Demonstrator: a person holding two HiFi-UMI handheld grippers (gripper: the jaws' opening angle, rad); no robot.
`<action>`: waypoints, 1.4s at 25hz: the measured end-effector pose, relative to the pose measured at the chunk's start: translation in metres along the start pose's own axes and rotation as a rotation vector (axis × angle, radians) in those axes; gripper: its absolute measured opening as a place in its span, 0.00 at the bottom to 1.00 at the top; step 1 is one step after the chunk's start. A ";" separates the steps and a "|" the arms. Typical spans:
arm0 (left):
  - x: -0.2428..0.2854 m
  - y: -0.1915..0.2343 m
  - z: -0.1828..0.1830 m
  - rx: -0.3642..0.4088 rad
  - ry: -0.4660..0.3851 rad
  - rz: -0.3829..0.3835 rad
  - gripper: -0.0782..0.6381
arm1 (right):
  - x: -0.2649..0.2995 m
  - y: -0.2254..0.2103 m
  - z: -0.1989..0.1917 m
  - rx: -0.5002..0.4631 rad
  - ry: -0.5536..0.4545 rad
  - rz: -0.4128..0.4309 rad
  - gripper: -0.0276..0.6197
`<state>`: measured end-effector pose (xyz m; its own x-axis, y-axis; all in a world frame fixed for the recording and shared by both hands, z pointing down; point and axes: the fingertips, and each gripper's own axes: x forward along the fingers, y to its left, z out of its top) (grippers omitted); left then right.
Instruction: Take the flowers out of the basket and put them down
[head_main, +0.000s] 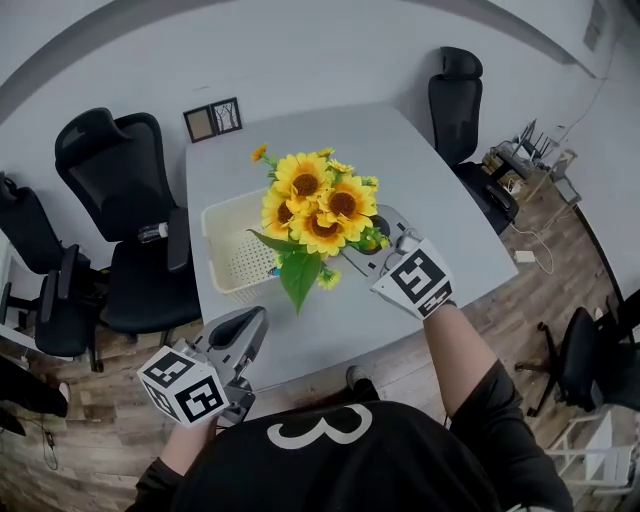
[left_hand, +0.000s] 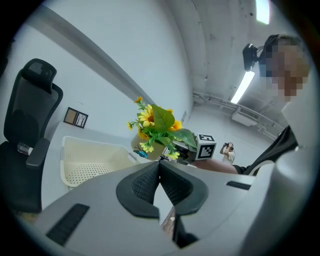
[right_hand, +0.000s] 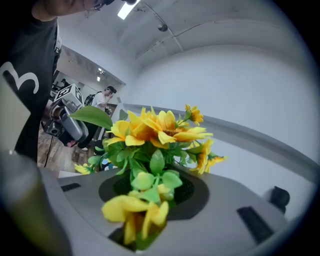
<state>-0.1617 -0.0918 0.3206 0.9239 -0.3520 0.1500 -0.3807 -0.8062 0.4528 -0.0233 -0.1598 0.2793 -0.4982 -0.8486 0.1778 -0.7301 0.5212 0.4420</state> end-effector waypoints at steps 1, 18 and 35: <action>0.007 -0.003 -0.001 0.002 0.010 -0.010 0.13 | -0.009 -0.008 -0.005 0.003 0.006 -0.021 0.25; 0.182 -0.077 -0.009 0.015 0.106 -0.106 0.13 | -0.147 -0.151 -0.124 0.137 0.084 -0.196 0.25; 0.304 -0.096 -0.043 -0.045 0.155 -0.019 0.13 | -0.171 -0.207 -0.284 0.334 0.170 -0.098 0.25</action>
<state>0.1577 -0.1007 0.3605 0.9270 -0.2572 0.2731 -0.3646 -0.7887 0.4950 0.3462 -0.1488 0.4071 -0.3546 -0.8840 0.3046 -0.8965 0.4140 0.1579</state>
